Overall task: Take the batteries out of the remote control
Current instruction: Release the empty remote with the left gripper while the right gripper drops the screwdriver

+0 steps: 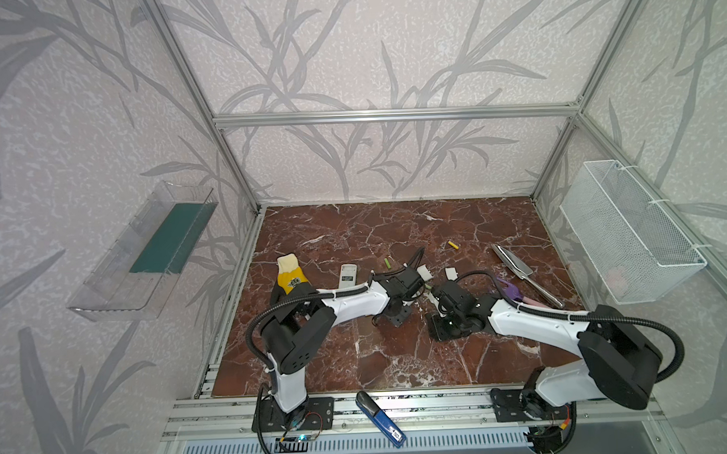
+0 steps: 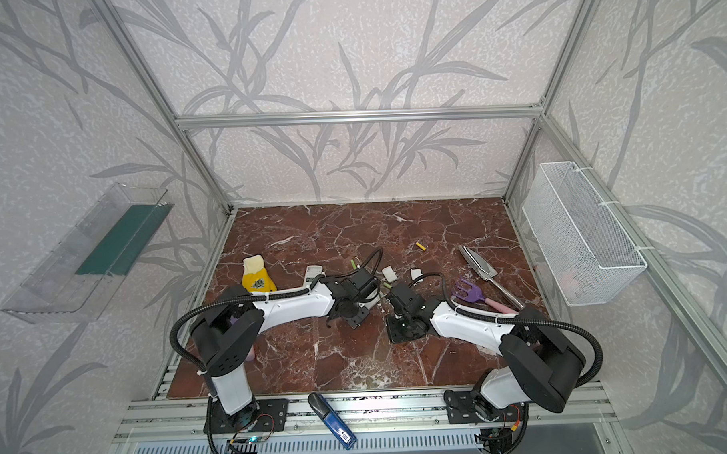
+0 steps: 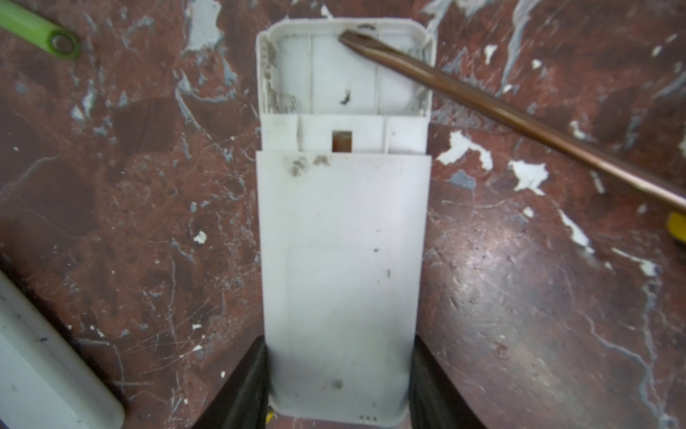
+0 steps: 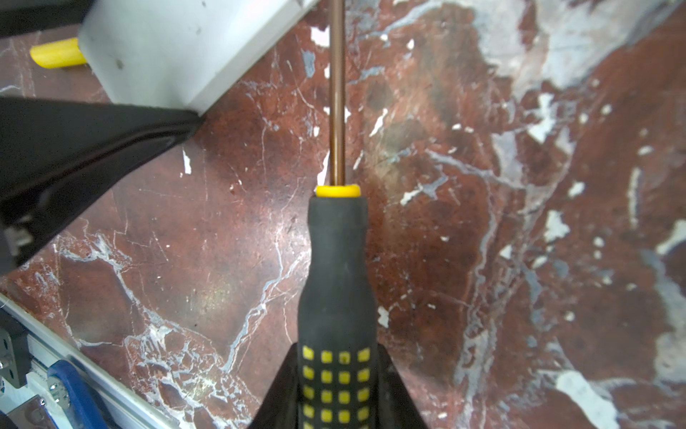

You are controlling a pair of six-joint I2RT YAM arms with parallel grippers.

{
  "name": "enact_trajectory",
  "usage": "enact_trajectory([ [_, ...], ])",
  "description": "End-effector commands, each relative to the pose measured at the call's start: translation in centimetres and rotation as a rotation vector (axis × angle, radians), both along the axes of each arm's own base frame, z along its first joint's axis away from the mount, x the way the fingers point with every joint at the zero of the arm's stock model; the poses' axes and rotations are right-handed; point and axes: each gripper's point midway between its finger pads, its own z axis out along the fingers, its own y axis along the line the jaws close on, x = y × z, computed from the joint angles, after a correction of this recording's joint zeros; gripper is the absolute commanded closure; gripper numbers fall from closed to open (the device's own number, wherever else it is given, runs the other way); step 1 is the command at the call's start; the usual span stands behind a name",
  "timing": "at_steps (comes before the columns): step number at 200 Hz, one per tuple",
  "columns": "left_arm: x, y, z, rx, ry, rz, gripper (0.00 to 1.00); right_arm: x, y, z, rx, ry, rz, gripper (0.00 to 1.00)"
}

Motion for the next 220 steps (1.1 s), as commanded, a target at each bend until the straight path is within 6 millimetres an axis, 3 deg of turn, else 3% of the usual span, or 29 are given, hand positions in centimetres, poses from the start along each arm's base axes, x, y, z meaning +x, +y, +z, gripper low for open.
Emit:
enact_trajectory([
  [1, -0.1, 0.0, 1.0, 0.002, -0.011, -0.012, 0.52, -0.2, -1.1, 0.4, -0.016, -0.019, -0.03, 1.0],
  [2, -0.1, 0.0, 1.0, 0.0, -0.011, -0.011, 0.5, -0.2, -1.1, 0.4, -0.016, -0.022, -0.028, 1.0],
  [7, 0.1, -0.1, 1.2, -0.008, -0.018, -0.001, 0.07, 0.1, -1.1, 0.7, -0.016, -0.038, -0.025, 1.0],
  [11, 0.2, -0.1, 1.4, -0.015, -0.018, -0.001, 0.01, 0.2, -1.1, 0.9, -0.015, -0.05, -0.023, 1.0],
  [33, 1.0, -1.2, 3.9, -0.092, -0.042, -0.015, 0.01, 1.4, -0.8, 2.7, -0.008, -0.124, 0.005, 1.0],
  [64, 3.4, -2.3, 9.8, -0.179, -0.143, -0.033, 0.01, 2.7, -0.8, 4.7, 0.003, -0.2, 0.024, 1.0],
  [80, 5.0, -2.0, 12.3, -0.213, -0.183, -0.007, 0.01, 3.4, -1.2, 5.4, 0.001, -0.233, 0.018, 1.0],
  [99, 8.0, -0.2, 14.3, -0.235, -0.238, 0.091, 0.01, 4.4, -1.6, 6.2, 0.014, -0.27, 0.006, 1.0],
  [125, 11.7, 2.9, 14.8, -0.269, -0.238, 0.231, 0.01, 5.4, -1.9, 7.0, 0.023, -0.294, 0.005, 1.0],
  [154, 14.1, 5.3, 14.5, -0.312, -0.248, 0.329, 0.01, 6.0, -2.6, 6.7, -0.006, -0.298, -0.003, 1.0],
  [196, 15.5, 10.0, 14.3, -0.366, -0.303, 0.495, 0.01, 7.4, -7.3, 5.3, -0.118, -0.275, -0.158, 1.0],
  [220, 15.4, 12.6, 15.0, -0.414, -0.346, 0.567, 0.01, 6.9, -9.5, 3.9, -0.139, -0.223, -0.226, 1.0],
])
